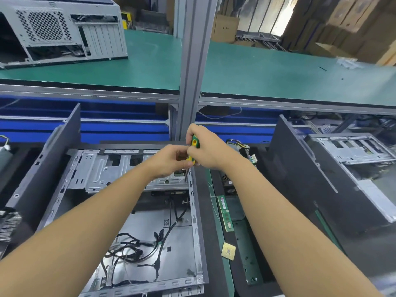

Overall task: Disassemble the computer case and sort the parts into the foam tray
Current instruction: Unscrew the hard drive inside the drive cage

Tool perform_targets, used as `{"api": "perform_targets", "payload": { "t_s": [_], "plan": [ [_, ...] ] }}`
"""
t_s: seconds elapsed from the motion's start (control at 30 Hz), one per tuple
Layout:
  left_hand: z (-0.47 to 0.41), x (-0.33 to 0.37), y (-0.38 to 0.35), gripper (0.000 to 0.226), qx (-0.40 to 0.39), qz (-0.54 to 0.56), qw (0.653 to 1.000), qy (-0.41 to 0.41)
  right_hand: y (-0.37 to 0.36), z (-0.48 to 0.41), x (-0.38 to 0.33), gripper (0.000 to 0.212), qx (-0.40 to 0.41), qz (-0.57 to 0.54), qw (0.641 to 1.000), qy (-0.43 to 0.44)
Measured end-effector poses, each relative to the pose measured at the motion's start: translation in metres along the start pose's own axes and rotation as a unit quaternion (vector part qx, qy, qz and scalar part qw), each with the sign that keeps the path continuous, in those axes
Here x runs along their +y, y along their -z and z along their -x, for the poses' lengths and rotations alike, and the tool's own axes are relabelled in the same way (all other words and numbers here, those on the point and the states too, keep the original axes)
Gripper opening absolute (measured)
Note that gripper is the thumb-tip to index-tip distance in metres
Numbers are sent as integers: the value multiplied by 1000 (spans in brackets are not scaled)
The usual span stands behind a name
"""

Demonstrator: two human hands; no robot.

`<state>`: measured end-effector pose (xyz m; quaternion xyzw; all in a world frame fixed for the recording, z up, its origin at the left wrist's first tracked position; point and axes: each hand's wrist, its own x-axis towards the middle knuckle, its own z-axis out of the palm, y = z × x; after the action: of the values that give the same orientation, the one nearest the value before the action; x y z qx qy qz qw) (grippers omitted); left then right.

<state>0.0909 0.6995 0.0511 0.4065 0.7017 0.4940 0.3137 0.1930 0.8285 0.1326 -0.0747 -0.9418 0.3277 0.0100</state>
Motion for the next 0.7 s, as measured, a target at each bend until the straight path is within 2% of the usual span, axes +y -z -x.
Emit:
{"api": "perform_targets", "payload": {
  "t_s": [0.07, 0.13, 0.2, 0.27, 0.3, 0.37, 0.4, 0.5, 0.57, 0.63, 0.7],
  "plan": [
    [-1, 2, -5, 25, 20, -45, 999, -4, 3, -1, 1, 13, 7, 16, 1000, -16],
    [-1, 1, -8, 25, 44, -40, 998, -2, 3, -3, 1, 40, 20, 79, 996, -37],
    [1, -3, -10, 24, 83, -24, 996, 9, 1, -5, -2, 52, 60, 172, 981, -69],
    [5, -4, -14, 29, 129, -41, 991, 18, -3, -9, -6, 52, 80, 246, 961, -98],
    [7, -5, -17, 33, 154, -57, 986, 13, -4, -11, -8, 50, 73, 243, 962, -102],
    [10, -6, -19, 34, 188, -82, 979, -4, -2, -14, -10, 37, 36, 183, 979, -80],
    [11, -5, -16, 33, 179, -84, 980, -6, 1, -14, -11, 29, 7, 159, 986, -59],
    [10, 4, -5, 25, 77, -2, 997, -3, 19, -13, -16, 14, -96, 127, 987, -23],
    [7, 10, -5, 16, 58, 15, 998, 2, 29, -13, -20, 20, -144, 124, 982, -14],
    [4, 11, -11, 16, 94, -32, 995, 13, 34, -14, -25, 23, -170, 156, 973, -16],
    [1, 10, -19, 26, 174, -90, 980, 17, 31, -13, -28, 22, -163, 156, 973, -41]
  ]
}}
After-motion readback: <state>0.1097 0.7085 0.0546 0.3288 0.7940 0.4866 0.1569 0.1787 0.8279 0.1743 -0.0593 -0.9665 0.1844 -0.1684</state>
